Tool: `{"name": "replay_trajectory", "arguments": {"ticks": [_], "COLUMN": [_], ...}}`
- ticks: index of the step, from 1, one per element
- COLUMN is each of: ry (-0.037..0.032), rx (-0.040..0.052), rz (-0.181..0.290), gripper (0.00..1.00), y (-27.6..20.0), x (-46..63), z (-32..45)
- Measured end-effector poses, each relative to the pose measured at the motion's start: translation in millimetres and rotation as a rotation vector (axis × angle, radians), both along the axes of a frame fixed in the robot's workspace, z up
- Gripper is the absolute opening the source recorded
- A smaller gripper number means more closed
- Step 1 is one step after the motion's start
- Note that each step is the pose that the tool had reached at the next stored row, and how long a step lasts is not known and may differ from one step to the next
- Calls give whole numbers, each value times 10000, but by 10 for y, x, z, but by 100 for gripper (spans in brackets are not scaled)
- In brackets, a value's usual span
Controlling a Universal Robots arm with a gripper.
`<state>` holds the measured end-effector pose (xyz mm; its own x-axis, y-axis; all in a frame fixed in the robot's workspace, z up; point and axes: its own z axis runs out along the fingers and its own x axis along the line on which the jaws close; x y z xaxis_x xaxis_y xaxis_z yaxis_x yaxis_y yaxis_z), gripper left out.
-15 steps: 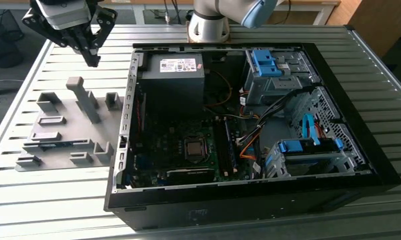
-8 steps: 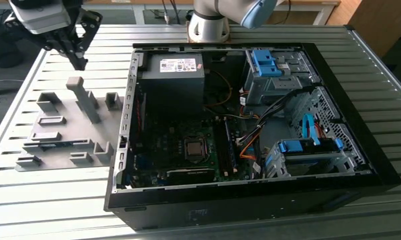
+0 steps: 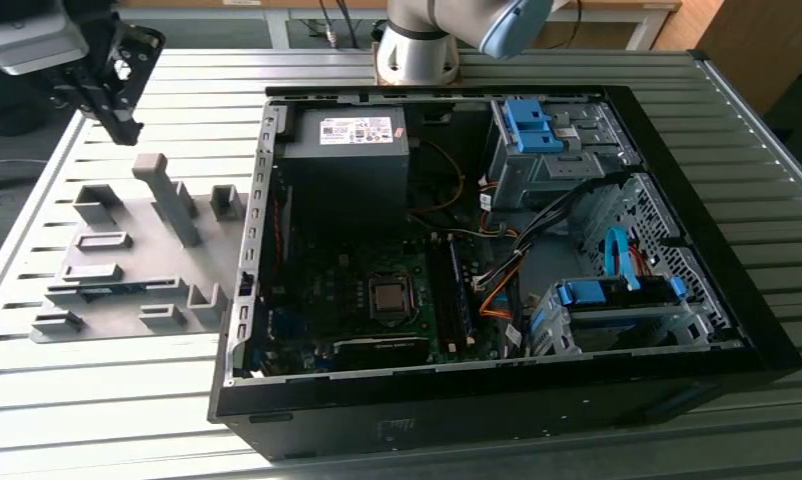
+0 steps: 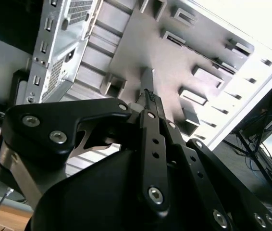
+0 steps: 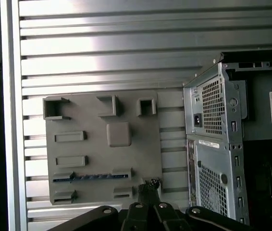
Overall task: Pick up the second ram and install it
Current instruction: 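Reach for the second ram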
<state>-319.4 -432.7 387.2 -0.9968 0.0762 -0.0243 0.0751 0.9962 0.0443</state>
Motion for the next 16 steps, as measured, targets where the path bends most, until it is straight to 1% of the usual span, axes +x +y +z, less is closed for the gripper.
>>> {"name": "replay_trajectory", "arguments": {"ticks": [2,4,8,16], "ry": [0,0,0,4], "rx": [0,1,0,0], "rz": [1,0,0,0], "gripper": [11,11,11,11], "y": [-23,-36,-52,-81], "x": [-71,-151,-327,-643], "z": [-4,-8,-17,-35]}}
